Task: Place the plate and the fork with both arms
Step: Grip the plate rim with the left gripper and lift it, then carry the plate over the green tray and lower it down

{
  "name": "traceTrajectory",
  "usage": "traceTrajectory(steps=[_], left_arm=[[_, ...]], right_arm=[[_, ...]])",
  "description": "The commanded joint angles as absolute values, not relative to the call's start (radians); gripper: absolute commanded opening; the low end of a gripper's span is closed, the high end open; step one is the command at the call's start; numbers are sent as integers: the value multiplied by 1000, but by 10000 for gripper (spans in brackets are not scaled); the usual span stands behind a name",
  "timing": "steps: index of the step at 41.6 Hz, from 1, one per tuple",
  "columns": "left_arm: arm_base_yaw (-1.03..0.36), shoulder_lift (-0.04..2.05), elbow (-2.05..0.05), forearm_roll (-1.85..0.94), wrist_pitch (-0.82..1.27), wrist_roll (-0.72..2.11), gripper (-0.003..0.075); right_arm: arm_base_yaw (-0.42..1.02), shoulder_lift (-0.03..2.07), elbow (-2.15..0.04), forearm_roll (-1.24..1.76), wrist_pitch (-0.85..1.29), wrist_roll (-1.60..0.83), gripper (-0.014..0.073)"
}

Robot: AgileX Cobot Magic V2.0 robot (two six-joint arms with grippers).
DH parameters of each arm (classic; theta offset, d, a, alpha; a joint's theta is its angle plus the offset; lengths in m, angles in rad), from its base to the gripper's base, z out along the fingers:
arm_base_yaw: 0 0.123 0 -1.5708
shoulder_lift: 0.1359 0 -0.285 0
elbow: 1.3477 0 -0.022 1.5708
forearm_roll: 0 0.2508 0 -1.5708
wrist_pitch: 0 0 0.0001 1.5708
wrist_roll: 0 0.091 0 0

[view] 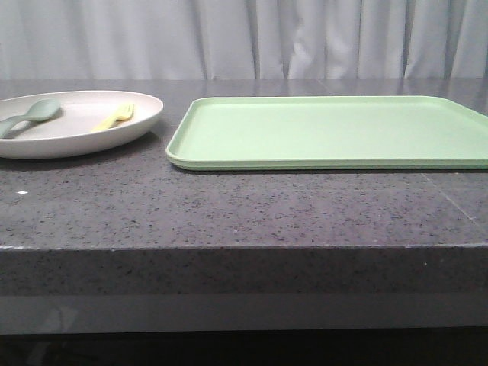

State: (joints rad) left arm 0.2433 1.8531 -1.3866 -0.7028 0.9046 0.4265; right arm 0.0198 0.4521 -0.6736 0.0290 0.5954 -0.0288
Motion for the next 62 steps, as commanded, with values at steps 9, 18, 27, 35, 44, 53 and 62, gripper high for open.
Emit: traceTrajectory(steps=[9, 18, 27, 35, 44, 53, 62], left_arm=[[234, 1763, -1415, -784, 917, 374, -20], [173, 1735, -1493, -784, 934, 290, -20], [33, 1733, -1614, -734, 906, 124, -20], [-127, 1733, -1711, -574, 835, -98, -20], [-276, 1807, -1805, -500, 812, -272, -20], [-427, 1890, -1831, -360, 734, -452, -20], [-548, 1941, -1831, -198, 643, -699, -20]], right_arm=[[14, 465, -703, 17, 519, -34, 573], [14, 465, -703, 17, 519, -34, 573], [14, 465, -703, 17, 519, -34, 573], [14, 465, -703, 17, 519, -34, 573], [14, 465, -703, 17, 519, -34, 573], [14, 465, -703, 17, 519, -34, 573], [14, 465, -703, 17, 519, -34, 573]])
